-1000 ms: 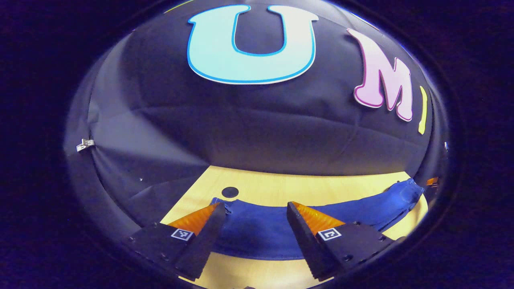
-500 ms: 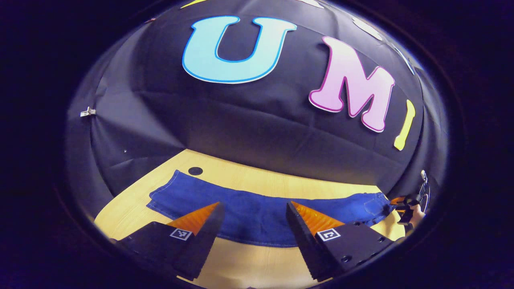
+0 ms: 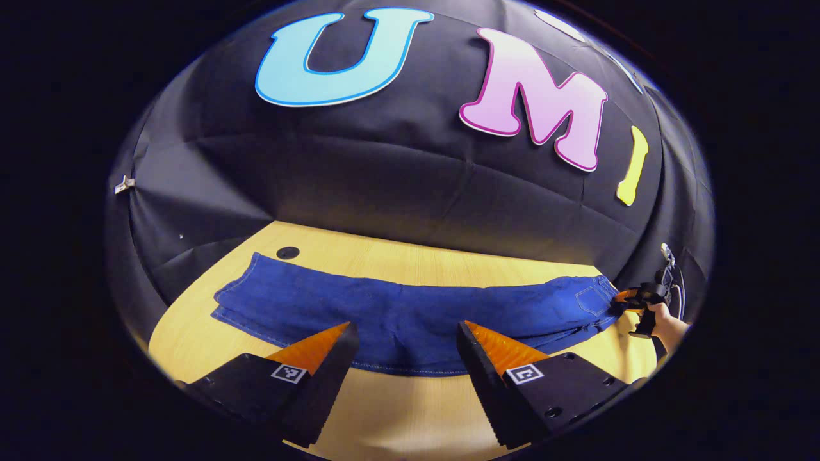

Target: Grasp the waist and the cuffs of the jeans and fold them to make the two legs overlap; first hold the waist and fold one-third of the jeans toward the cuffs, then hold the cuffs and fold the remaining one-third in the same direction to finish folding.

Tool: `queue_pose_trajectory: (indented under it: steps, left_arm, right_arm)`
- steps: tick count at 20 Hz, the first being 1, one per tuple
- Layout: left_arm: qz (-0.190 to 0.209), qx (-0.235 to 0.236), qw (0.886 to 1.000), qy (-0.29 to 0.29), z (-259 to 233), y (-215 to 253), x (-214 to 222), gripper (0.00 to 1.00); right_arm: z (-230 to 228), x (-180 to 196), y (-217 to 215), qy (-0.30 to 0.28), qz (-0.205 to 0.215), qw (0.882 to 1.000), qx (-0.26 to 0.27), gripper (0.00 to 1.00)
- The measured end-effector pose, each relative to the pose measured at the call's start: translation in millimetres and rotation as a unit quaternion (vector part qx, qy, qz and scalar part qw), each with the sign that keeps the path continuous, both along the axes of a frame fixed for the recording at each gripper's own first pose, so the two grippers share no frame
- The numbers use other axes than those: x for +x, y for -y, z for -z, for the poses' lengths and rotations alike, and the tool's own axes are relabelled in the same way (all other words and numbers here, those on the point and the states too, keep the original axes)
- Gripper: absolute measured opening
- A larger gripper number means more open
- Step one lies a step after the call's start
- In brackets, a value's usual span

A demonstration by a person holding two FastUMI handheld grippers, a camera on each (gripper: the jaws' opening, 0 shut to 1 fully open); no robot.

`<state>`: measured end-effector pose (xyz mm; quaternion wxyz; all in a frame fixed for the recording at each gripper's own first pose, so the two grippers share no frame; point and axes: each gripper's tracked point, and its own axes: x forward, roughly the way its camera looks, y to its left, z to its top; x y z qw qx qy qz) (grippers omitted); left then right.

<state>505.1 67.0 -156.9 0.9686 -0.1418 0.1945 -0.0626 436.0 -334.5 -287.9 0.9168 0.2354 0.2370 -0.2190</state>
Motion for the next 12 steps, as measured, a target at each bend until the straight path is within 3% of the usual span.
queue_pose_trajectory:
  steps: [2,4,6,7,8,12]
  left_arm:
    - [0.001,-0.003,1.000,-0.006,5,3,-3,0.97]
    - [0.002,-0.002,1.000,-0.012,10,4,-9,0.97]
    - [0.003,0.004,1.000,-0.014,14,3,-9,0.97]
    - [0.003,0.006,1.000,-0.014,17,3,-9,0.97]
    - [0.003,0.006,1.000,-0.013,16,1,-11,0.97]
    - [0.001,-0.009,1.000,-0.015,21,-1,-17,0.97]
  right_arm:
    - [-2,4,0,0.012,-0.012,1.000,-0.013,0.28]
    - [-16,3,-5,0.028,-0.036,0.998,-0.045,0.18]
    - [-49,-1,-8,0.061,-0.059,0.993,-0.077,0.18]
    - [-72,-3,-12,0.080,-0.067,0.991,-0.087,0.10]
    - [-95,-5,-19,0.104,-0.073,0.988,-0.093,0.18]
    - [-141,-35,-36,0.189,-0.127,0.964,-0.137,0.17]
